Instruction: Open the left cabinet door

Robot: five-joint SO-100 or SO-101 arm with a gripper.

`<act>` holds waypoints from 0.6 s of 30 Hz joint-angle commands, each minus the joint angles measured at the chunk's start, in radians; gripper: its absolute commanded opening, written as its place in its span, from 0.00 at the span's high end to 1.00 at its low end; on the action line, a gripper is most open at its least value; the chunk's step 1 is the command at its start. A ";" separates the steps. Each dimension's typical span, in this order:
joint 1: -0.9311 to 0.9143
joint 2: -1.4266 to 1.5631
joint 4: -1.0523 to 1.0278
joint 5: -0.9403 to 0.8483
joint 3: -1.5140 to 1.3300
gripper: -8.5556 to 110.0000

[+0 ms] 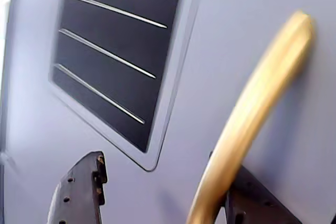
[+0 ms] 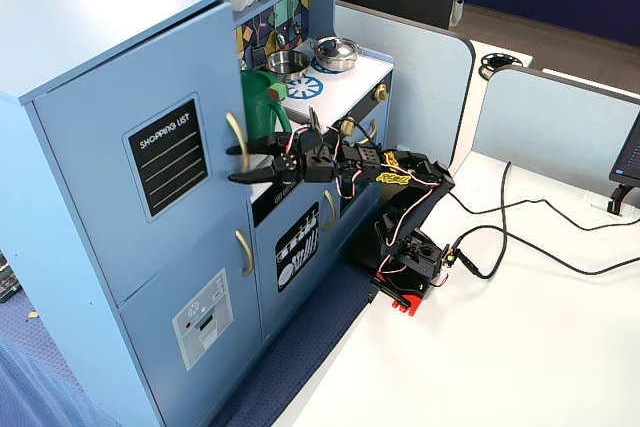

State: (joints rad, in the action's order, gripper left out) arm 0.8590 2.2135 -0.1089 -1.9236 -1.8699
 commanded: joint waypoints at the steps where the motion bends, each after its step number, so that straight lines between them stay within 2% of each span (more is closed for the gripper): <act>1: 0.121 0.037 0.051 -0.101 0.002 0.78; 18: 0.193 0.307 0.106 -0.262 -0.147 0.80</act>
State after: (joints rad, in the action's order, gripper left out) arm 1.0293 2.4145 -0.0383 -2.1721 -2.0187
